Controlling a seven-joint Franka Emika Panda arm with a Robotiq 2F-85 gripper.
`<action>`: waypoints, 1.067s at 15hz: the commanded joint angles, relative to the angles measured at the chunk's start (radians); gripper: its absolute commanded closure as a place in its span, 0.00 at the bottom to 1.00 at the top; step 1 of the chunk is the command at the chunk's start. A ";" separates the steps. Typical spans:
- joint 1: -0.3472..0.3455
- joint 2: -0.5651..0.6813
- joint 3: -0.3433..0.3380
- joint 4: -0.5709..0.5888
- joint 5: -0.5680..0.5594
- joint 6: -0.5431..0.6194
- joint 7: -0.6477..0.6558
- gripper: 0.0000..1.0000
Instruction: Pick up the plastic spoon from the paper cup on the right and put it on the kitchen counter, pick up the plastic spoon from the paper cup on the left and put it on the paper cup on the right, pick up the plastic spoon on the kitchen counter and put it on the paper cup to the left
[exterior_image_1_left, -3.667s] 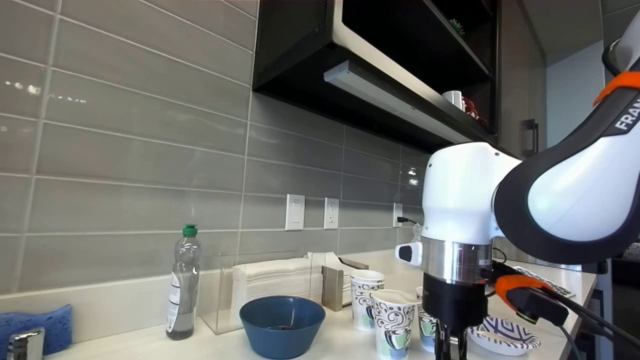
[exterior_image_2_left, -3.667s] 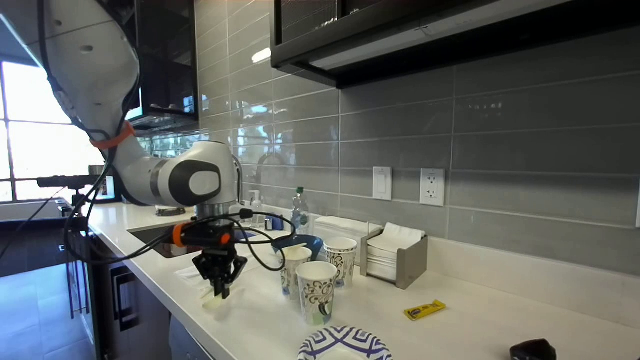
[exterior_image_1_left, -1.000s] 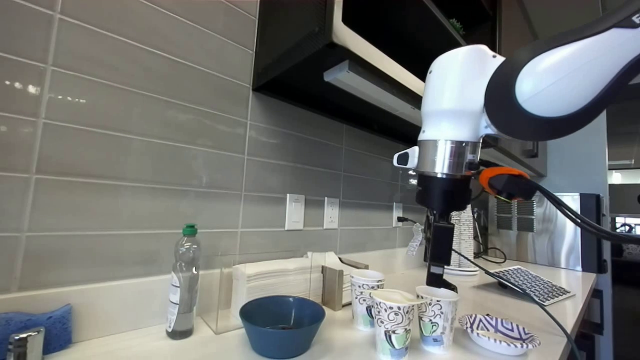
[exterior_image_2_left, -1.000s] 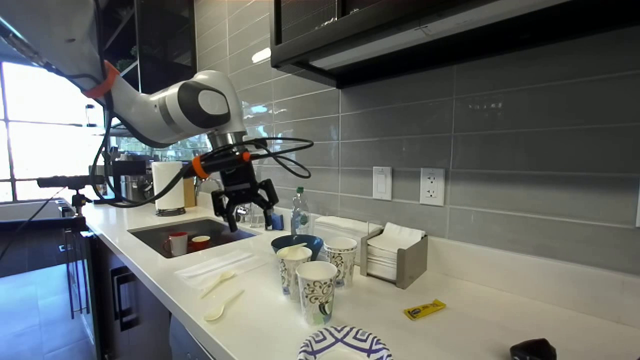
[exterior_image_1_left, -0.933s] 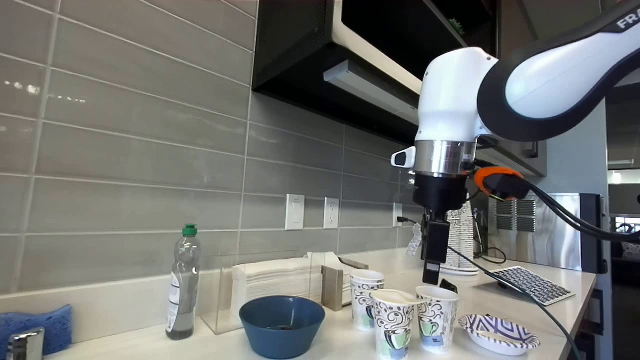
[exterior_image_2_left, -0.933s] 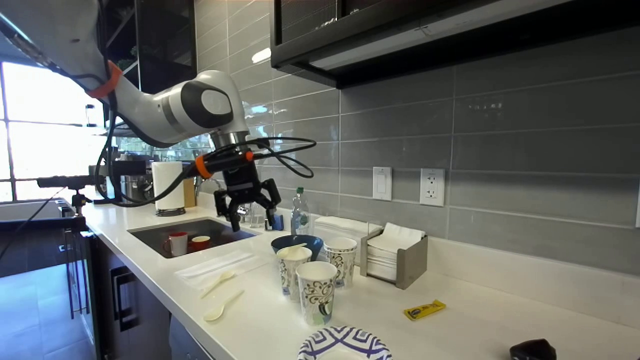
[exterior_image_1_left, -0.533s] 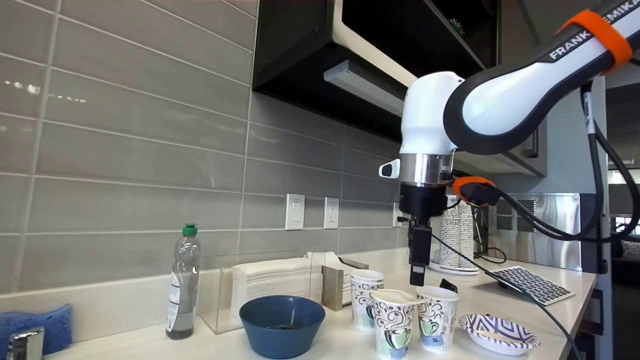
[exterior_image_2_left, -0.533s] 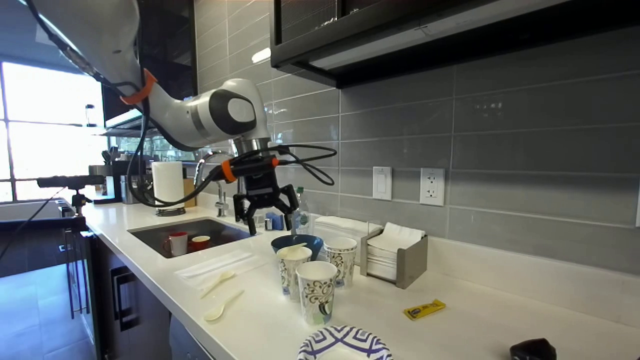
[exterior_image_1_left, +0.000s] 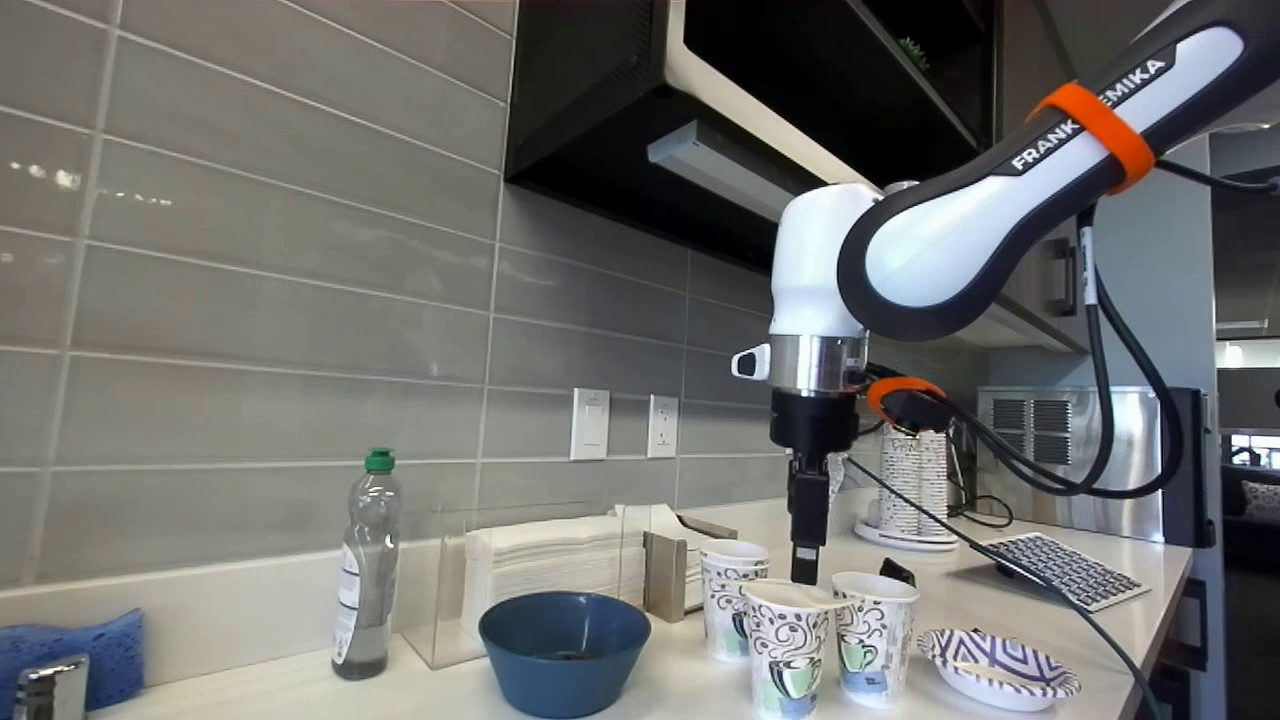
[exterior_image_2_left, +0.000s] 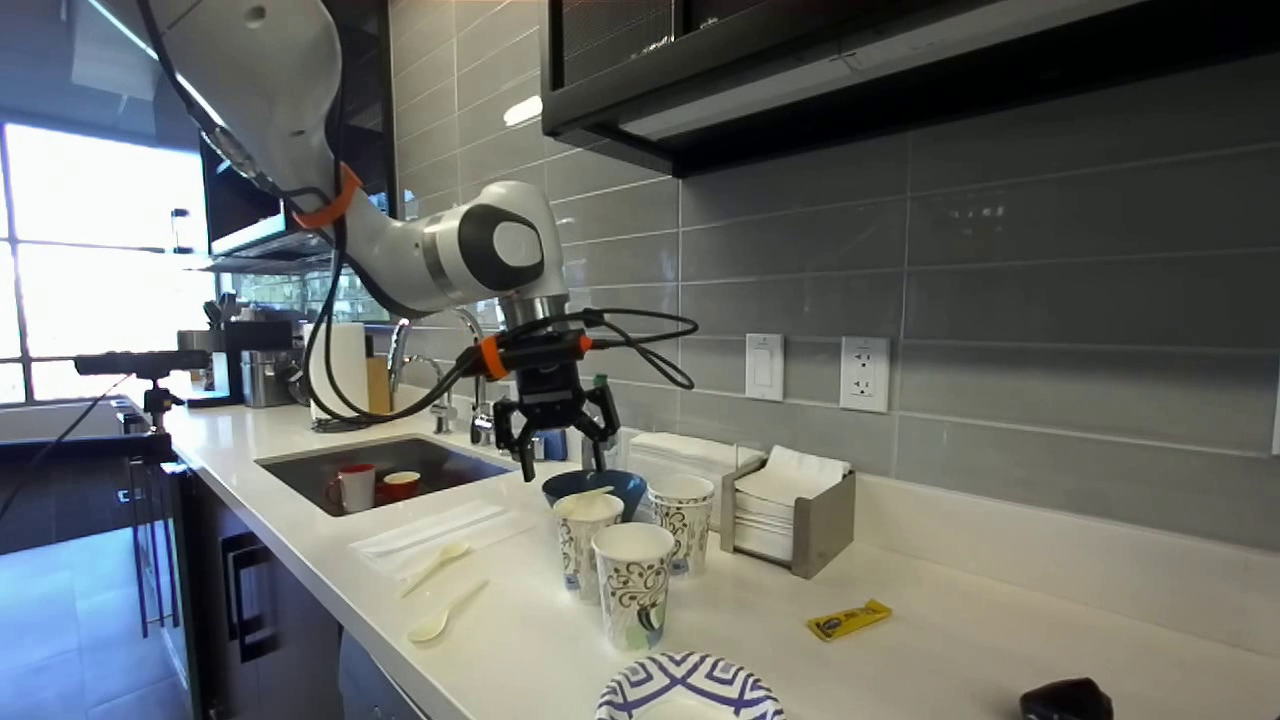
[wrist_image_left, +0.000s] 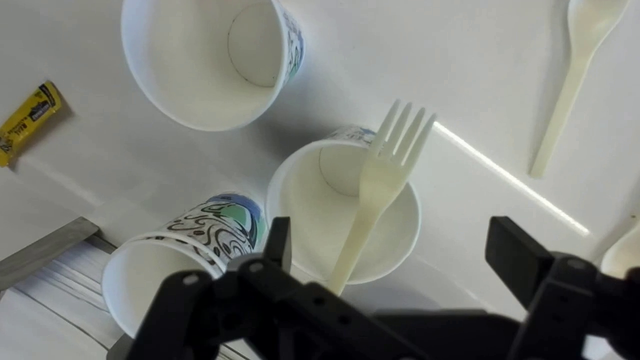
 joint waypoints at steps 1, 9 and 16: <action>-0.013 0.046 -0.003 0.036 0.011 0.027 -0.035 0.00; -0.028 0.086 -0.005 0.045 0.007 0.087 -0.055 0.03; -0.036 0.099 -0.005 0.047 0.007 0.102 -0.057 0.35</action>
